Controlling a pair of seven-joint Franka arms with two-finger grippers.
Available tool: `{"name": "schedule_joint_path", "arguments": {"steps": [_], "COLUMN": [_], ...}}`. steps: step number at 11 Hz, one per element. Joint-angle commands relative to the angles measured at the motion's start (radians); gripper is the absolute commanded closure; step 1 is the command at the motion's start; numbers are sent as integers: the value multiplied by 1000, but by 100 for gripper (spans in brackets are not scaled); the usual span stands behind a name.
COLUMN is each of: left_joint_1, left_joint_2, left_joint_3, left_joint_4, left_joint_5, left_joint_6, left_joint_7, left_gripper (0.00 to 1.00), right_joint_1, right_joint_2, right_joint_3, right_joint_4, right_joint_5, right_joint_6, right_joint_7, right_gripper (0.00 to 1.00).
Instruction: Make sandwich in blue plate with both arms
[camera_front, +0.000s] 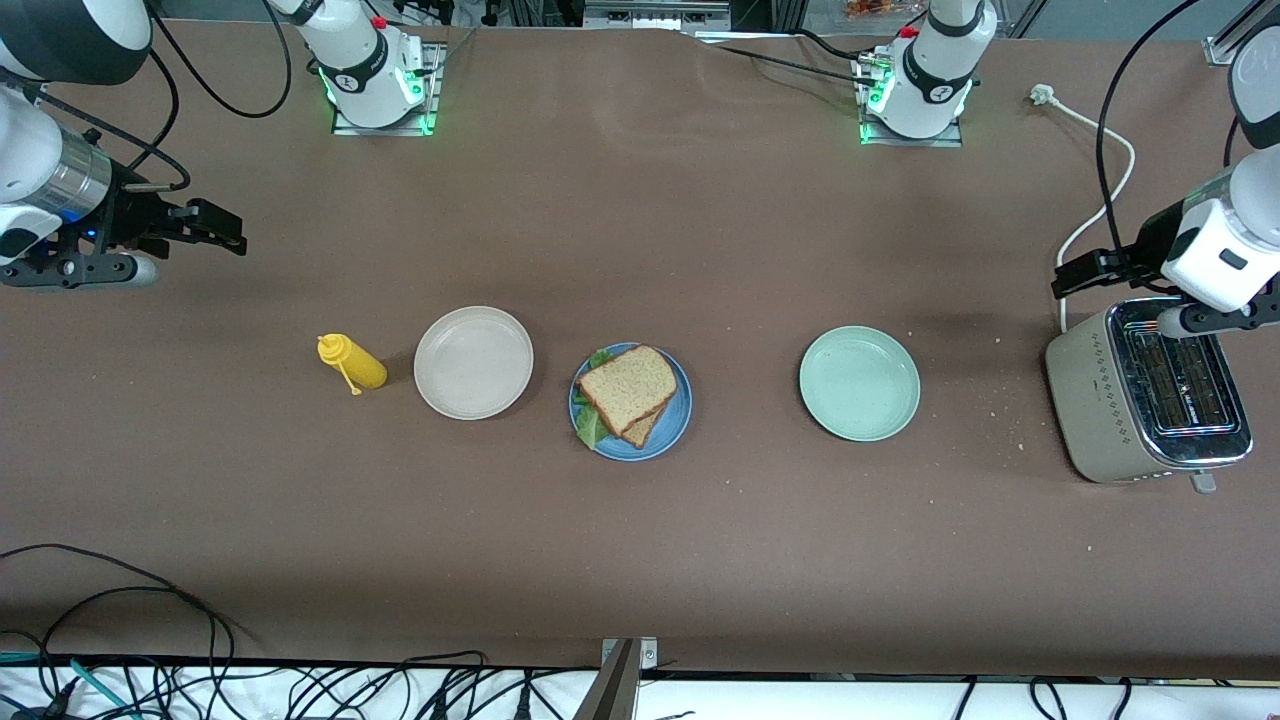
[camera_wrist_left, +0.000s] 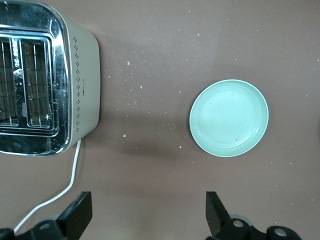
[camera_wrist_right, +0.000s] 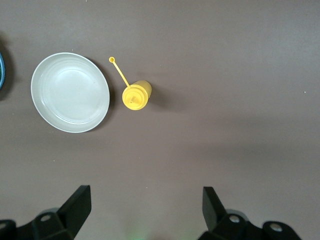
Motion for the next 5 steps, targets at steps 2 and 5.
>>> {"name": "schedule_joint_path", "arguments": {"steps": [2, 5], "left_joint_1": [3, 3], "left_joint_2": [-32, -28], "left_joint_3": [10, 10], "left_joint_4": [-23, -23], "left_joint_5": [-8, -8], "left_joint_6": [-1, -1], "left_joint_7": [83, 81], "left_gripper": [0, 0], "right_joint_1": [-8, -6], "right_joint_2": [-40, -54], "right_joint_3": [17, 8], "right_joint_4": [21, 25], "right_joint_5": [-21, -16], "right_joint_6": [6, 3], "right_joint_7": [120, 117], "right_gripper": [2, 1]}}
